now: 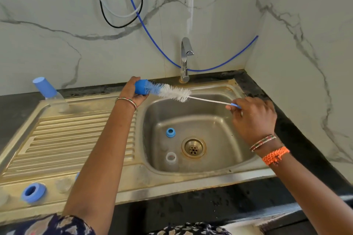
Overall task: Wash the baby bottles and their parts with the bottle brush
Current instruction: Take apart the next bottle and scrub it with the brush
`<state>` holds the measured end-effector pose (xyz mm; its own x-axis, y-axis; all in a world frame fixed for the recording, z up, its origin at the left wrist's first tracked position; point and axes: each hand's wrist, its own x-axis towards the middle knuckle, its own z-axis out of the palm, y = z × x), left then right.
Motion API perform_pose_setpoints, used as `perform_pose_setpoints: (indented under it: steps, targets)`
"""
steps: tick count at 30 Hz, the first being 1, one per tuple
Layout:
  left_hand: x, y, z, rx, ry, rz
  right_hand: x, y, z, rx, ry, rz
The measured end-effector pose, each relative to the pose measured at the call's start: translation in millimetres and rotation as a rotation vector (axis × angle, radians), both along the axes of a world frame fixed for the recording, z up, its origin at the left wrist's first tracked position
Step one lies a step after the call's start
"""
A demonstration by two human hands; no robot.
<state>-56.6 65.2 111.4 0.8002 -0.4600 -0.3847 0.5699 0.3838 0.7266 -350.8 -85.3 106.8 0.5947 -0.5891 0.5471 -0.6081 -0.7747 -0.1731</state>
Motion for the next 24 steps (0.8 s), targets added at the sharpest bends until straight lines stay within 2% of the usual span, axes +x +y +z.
perform_pose_setpoints:
  steps: [1, 3, 4, 5, 6, 8, 9, 10, 11, 12, 13, 14, 16, 17, 18, 19, 20, 21, 24]
  targets:
    - [0.4, -0.6, -1.1, 0.015, -0.026, -0.005, 1.5, -0.8, 4.7, 0.191, 0.043, 0.023]
    - [2.6, 0.7, -4.0, 0.085, -0.108, -0.040, 4.5, -0.8, 18.0, 0.965, 0.187, 0.133]
    - [3.5, 1.2, -5.4, 0.115, -0.145, -0.055, 4.9, -1.6, 23.0, 1.278, 0.186, 0.154]
    - [2.5, 1.6, -6.4, 0.131, -0.166, -0.060, 4.7, -4.2, 22.9, 1.370, 0.180, 0.185]
    - [2.0, 1.7, -8.0, 0.140, -0.178, -0.052, 3.6, -5.4, 19.5, 1.261, 0.170, 0.215]
    - [0.1, 1.6, -9.4, 0.141, -0.183, -0.016, 1.4, -6.5, 7.7, 0.567, 0.158, 0.167]
    - [-0.1, 1.3, -10.6, 0.126, -0.167, -0.004, 0.2, -5.8, 3.4, 0.228, 0.089, 0.119]
    - [1.2, 0.9, -12.3, 0.099, -0.142, 0.008, 0.3, -1.8, 0.0, -0.005, -0.011, 0.123]
    - [2.0, 0.6, -13.2, 0.072, -0.115, 0.017, 1.5, 0.4, -1.8, -0.103, -0.086, 0.129]
    - [2.6, 0.8, -13.5, 0.046, -0.094, 0.023, 4.2, 0.9, -2.0, -0.064, -0.120, 0.126]
    - [2.3, 1.8, -13.1, 0.021, -0.086, 0.023, 6.6, -0.7, -1.1, 0.089, -0.097, 0.114]
    - [3.3, 2.3, -13.5, -0.004, -0.092, 0.017, 7.9, -1.9, 2.7, 0.339, -0.015, 0.114]
    - [2.0, 5.1, -11.3, -0.050, -0.134, -0.030, 7.8, -2.4, 12.6, 1.088, 0.243, 0.194]
    - [0.4, 6.8, -9.5, -0.090, -0.152, -0.059, 6.0, -2.9, 17.5, 1.465, 0.274, 0.254]
    - [-0.1, 8.5, -9.0, -0.145, -0.157, -0.079, 4.3, -5.2, 18.6, 1.723, 0.233, 0.304]
    - [0.2, 11.3, -8.2, -0.194, -0.152, -0.097, 2.9, -6.3, 18.2, 1.814, 0.178, 0.352]
    - [2.3, 13.7, -8.0, -0.224, -0.148, -0.110, 3.1, -6.3, 17.4, 1.778, 0.147, 0.367]
    - [4.9, 16.1, -7.7, -0.217, -0.149, -0.126, 2.9, -6.0, 14.6, 1.585, 0.142, 0.365]
    - [10.0, 20.9, -5.3, -0.040, -0.135, -0.203, 5.1, -0.8, 8.9, 0.599, 0.154, 0.206]
